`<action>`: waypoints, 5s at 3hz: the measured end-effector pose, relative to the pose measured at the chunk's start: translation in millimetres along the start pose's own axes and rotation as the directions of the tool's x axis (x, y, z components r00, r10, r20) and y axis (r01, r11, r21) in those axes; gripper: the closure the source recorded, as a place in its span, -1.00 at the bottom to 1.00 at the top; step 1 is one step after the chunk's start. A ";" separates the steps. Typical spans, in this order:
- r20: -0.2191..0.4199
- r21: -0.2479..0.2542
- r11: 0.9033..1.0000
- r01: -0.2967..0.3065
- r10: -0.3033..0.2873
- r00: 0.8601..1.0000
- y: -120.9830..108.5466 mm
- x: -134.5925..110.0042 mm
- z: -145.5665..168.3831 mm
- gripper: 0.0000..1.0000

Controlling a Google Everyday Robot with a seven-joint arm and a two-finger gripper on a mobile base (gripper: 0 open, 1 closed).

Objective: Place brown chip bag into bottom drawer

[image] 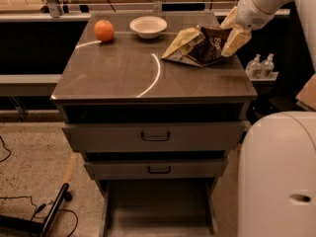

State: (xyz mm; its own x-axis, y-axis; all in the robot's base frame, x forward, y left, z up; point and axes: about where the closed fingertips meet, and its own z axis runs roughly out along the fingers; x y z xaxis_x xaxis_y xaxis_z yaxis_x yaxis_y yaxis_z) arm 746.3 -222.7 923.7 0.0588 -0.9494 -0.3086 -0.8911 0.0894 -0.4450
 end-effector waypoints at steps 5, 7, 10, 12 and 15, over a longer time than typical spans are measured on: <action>0.141 -0.123 0.988 0.097 -0.079 0.987 60.1 -84.6 -75.9 1.00; 0.235 -0.178 0.978 0.113 -0.069 0.970 139.9 -153.6 -115.2 1.00; 0.185 -0.212 0.977 0.011 0.030 0.982 210.0 -160.4 -99.3 1.00; 0.127 -0.209 0.969 -0.135 0.164 0.978 237.7 -163.6 -78.3 1.00; 0.129 -0.202 0.971 -0.125 0.153 0.980 238.0 -168.1 -82.9 -0.22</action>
Offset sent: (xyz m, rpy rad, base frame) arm 0.0033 -0.0029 0.0018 -0.0648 0.0286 0.0323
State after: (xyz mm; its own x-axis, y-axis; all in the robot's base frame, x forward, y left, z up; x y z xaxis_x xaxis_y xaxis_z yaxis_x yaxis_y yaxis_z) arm 487.1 -66.8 939.4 -0.0202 -0.8776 -0.4790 -0.9640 0.1442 -0.2235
